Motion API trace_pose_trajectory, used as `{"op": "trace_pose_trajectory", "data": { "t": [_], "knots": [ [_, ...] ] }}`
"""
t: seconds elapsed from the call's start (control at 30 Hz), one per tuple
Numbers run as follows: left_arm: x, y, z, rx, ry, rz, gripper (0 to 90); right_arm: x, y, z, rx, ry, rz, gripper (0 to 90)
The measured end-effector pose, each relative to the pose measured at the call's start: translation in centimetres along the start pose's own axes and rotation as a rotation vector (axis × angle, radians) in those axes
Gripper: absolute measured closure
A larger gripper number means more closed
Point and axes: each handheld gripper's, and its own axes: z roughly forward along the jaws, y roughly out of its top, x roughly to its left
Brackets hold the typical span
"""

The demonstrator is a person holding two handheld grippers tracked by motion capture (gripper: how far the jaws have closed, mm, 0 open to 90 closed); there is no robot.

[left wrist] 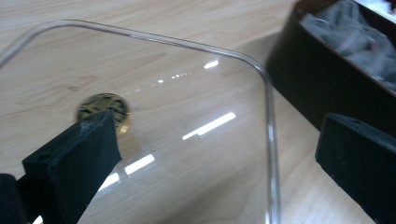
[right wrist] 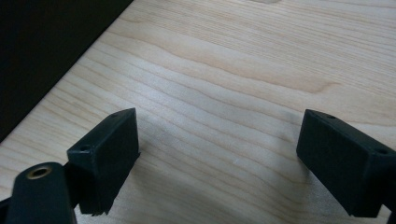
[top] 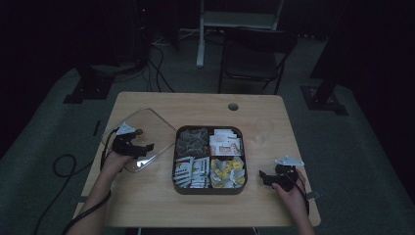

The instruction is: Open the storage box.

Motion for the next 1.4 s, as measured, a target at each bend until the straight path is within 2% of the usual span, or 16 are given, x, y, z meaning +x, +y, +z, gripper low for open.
{"op": "trace_pose_trajectory", "data": {
  "t": [0.03,0.07,0.3,0.43,0.47,0.6,0.63,0.67,0.73,0.93,1.0,1.17,1.4],
  "knots": [
    [0.0,0.0,0.0,0.000,0.000,0.000,0.3,0.0,0.0,0.0,0.000,0.000,0.000,12.5],
    [-0.4,-0.2,0.0,-0.002,0.001,0.017,0.3,0.0,0.0,0.0,0.000,0.000,0.000,12.5],
    [-1.8,-1.1,-0.1,-0.002,-0.040,0.063,0.4,0.0,0.0,0.0,0.000,0.000,-0.001,12.5],
    [-2.4,-1.4,-0.3,-0.007,-0.062,0.069,0.3,0.0,0.0,0.0,0.000,0.000,0.000,12.5],
    [-3.1,-1.6,-0.6,-0.017,-0.058,0.079,0.3,0.0,0.0,0.0,0.000,0.000,-0.001,12.5],
    [-4.2,-2.0,-0.9,-0.018,-0.103,0.096,0.3,0.0,0.0,0.0,0.000,0.000,0.000,12.5],
    [-4.2,-2.0,-0.9,-0.018,-0.103,0.096,0.3,0.0,0.0,0.0,0.000,0.000,0.000,12.5],
    [-4.8,-2.3,-1.0,-0.009,-0.128,0.116,0.3,0.0,0.0,0.0,0.000,0.000,0.000,12.5],
    [-5.2,-2.5,-1.1,-0.003,-0.144,0.123,0.3,0.0,0.0,0.0,0.000,0.000,0.000,12.5],
    [-6.2,-3.1,-1.4,-0.017,-0.153,0.142,0.3,0.0,0.0,0.0,0.000,0.000,0.000,12.5],
    [-7.1,-3.4,-1.4,0.002,-0.160,0.178,0.3,0.0,0.0,0.0,0.000,0.000,0.000,12.5],
    [-8.2,-3.8,-1.6,0.000,-0.184,0.204,0.3,0.0,0.0,0.0,0.000,0.000,0.000,12.5],
    [-10.3,-4.6,-1.7,0.025,-0.251,0.242,0.3,0.0,0.0,0.0,0.000,0.000,-0.001,12.5]
  ]
}}
